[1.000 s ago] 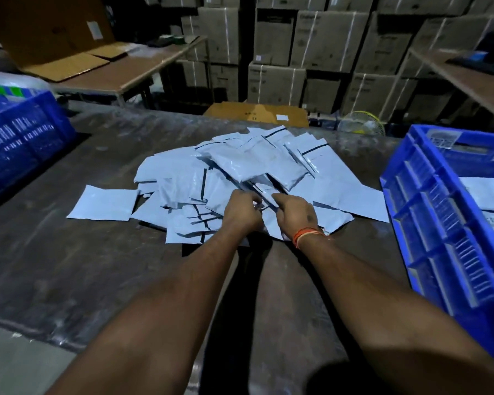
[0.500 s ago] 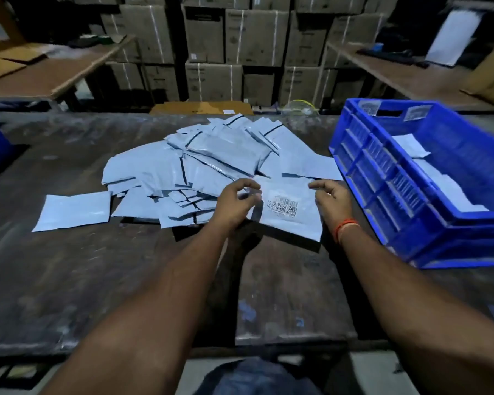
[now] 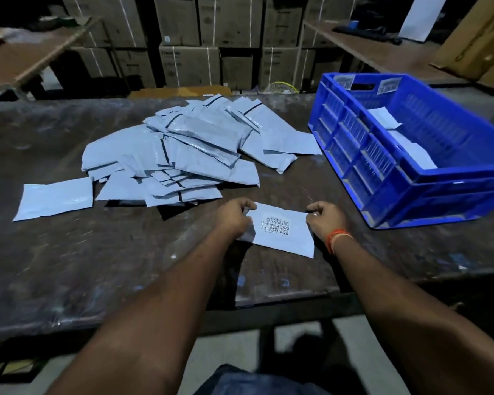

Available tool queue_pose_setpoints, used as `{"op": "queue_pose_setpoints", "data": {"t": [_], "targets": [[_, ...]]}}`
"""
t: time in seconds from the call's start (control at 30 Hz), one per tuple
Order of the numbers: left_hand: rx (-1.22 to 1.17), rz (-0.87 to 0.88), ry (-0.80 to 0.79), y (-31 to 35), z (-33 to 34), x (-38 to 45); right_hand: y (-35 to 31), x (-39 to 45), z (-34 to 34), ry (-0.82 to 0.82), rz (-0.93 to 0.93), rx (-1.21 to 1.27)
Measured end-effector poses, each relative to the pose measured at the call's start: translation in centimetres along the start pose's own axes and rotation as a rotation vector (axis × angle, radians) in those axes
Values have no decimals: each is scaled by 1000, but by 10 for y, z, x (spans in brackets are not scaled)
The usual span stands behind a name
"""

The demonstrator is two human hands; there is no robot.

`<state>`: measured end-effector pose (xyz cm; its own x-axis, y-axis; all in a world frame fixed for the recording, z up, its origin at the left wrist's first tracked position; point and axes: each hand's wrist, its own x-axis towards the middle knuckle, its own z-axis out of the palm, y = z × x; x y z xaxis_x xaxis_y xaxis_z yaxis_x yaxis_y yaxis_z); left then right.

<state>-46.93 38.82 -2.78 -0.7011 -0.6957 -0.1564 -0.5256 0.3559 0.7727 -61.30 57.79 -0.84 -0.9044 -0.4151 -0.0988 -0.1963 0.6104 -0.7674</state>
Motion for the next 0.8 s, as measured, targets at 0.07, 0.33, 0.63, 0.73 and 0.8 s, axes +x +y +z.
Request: {"op": "queue_pose_setpoints", "data": {"t": [0.07,0.33,0.63,0.73,0.8], "targets": [[77,26,3,10,-4,0,-3,-7,-2,19,19,-74],[140,471,-145,98,-8,11,-10,-39,-12,-244,-10,-242],[500,-245,-40,90,43,-47,1,-6,-31,-107,-4,-187],[580,-159,-96,87,57,-51,-3,6,-30,-86,2,-135],[586,-33,-123,82,55,-41,-4,13,-30,-89,-29,-110]]}}
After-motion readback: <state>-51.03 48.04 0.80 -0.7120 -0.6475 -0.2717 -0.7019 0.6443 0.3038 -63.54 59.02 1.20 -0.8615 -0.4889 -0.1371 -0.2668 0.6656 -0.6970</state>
